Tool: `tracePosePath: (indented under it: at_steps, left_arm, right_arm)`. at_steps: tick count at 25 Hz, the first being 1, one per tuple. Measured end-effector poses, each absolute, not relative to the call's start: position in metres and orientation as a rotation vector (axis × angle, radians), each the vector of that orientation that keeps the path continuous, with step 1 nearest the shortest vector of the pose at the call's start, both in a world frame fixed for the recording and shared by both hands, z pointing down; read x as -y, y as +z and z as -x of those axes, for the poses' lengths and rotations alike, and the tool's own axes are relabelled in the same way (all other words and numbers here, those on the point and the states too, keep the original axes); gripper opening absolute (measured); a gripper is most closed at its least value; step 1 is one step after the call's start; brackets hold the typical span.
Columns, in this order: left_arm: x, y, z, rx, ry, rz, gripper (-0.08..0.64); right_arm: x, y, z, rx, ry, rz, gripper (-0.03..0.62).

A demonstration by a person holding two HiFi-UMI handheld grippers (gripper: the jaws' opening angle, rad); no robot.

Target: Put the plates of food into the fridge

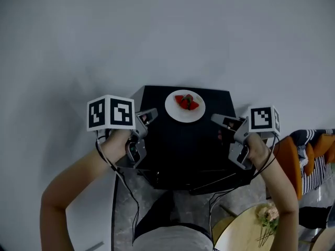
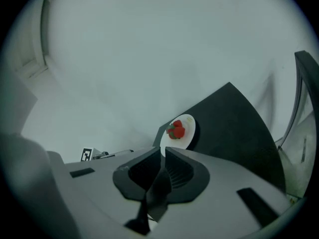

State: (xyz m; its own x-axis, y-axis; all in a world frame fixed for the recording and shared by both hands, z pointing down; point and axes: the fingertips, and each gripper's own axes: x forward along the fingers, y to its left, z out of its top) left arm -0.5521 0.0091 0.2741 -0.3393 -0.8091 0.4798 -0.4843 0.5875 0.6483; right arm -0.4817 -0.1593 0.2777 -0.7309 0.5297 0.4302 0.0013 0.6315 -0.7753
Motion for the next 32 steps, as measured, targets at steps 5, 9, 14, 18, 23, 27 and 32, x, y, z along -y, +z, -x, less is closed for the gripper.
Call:
tracePosePath:
  at_steps: [5,9,14,18,23,27,32]
  left_arm:
    - [0.017,0.295,0.587,1.783,-0.519,-1.007,0.087]
    - [0.015,0.308,0.580,1.725,-0.500,-0.968,0.094]
    - [0.016,0.323,0.582,1.641,-0.538,-0.950,0.094]
    - [0.017,0.328,0.578,1.606,-0.516,-0.966,0.093]
    - [0.021,0.321,0.575,1.616,-0.494,-1.003,0.092]
    - [0.026,0.314,0.569,1.562,-0.495,-1.031,0.092]
    - [0.029,0.304,0.562,1.573,-0.476,-1.063,0.091]
  right_arm:
    - [0.167,0.297,0.512,2.046,1.118,0.377,0.088]
    - [0.167,0.310,0.502,1.971,1.147,0.338,0.098]
    - [0.172,0.322,0.502,1.890,1.236,0.306,0.104]
    - [0.170,0.326,0.501,1.848,1.231,0.305,0.107]
    - [0.165,0.324,0.503,1.819,1.262,0.337,0.109]
    - [0.160,0.319,0.507,1.765,1.270,0.352,0.109]
    - [0.148,0.311,0.505,1.784,1.254,0.395,0.107]
